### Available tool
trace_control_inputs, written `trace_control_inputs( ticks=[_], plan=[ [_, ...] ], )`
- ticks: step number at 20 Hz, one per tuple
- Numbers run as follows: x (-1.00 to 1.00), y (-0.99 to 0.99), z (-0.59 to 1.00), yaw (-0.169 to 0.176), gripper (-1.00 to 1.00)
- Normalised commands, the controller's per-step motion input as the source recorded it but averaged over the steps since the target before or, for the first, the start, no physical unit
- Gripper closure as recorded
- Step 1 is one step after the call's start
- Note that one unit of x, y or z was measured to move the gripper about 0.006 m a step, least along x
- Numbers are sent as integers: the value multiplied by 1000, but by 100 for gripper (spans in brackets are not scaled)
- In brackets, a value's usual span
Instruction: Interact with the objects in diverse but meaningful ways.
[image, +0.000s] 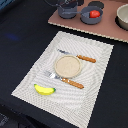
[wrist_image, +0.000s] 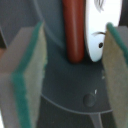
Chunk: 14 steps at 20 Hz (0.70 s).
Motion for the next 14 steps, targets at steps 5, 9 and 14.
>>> trace_control_inputs(
  ticks=[5, 9, 14],
  plan=[
    [-445, 0, 229, -27, -100],
    [-242, -21, 663, -101, -100],
    [125, -253, 666, -133, -100]
  ],
)
